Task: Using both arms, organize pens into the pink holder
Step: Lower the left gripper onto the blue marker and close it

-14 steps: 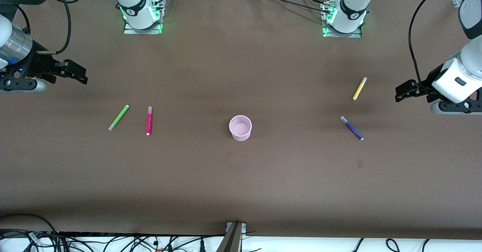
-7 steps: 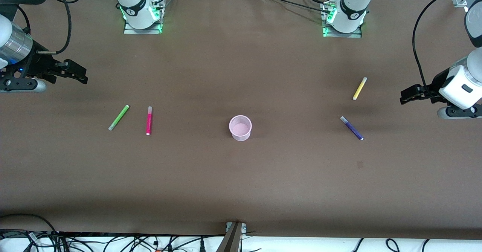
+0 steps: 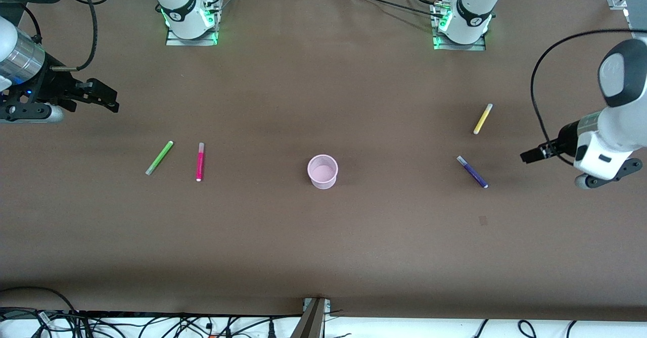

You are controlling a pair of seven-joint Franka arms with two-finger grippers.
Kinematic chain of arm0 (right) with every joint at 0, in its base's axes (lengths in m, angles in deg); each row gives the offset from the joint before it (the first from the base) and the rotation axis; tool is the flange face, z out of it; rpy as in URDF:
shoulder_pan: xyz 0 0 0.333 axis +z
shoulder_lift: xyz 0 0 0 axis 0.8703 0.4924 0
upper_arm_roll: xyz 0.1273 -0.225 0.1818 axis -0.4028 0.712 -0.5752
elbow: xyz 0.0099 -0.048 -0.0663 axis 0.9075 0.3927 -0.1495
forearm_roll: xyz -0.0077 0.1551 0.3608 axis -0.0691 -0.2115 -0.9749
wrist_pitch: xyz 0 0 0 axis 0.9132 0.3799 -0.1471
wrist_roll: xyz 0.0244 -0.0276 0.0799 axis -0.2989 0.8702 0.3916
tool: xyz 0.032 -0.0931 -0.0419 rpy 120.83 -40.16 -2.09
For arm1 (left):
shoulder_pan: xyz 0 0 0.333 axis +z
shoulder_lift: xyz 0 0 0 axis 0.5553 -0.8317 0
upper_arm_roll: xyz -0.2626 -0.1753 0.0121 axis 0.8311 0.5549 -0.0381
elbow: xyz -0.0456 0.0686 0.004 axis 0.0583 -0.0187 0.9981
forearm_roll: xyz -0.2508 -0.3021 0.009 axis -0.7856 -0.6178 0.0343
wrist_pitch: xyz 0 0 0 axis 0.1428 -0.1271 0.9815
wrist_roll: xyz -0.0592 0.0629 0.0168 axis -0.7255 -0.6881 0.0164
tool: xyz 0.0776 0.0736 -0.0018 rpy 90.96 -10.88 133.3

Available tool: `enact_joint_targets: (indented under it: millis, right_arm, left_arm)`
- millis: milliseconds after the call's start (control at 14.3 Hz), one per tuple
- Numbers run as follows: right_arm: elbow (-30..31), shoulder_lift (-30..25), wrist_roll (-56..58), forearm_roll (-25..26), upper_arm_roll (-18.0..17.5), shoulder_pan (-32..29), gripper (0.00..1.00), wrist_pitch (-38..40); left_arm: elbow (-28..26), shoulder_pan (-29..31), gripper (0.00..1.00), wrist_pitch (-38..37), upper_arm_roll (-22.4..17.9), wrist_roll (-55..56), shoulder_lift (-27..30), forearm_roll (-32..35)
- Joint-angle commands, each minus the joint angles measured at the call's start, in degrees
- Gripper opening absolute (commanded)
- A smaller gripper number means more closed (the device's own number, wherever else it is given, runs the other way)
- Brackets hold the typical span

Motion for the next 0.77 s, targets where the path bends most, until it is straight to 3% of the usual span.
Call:
enact_joint_targets:
  millis: [0,491,701]
  right_arm:
    - [-0.3,-0.63,-0.19,-1.0,-0.21,-0.19,1.0,0.6]
    - [-0.3,-0.63,-0.19,-0.91,-0.3,-0.19,1.0,0.24]
    - [-0.3,-0.63,-0.1,-0.91,-0.3,-0.19,1.0,0.24]
  left_arm:
    - [0.1,0.01,1.0,3.56,-0.03,5.5,-3.6,-1.38]
    - [-8.15,-0.86,1.0,21.39,0.06,23.35,-10.46,-0.95]
    - [-8.61,-2.18,1.0,28.78,-0.12,26.78,-15.46,-0.42]
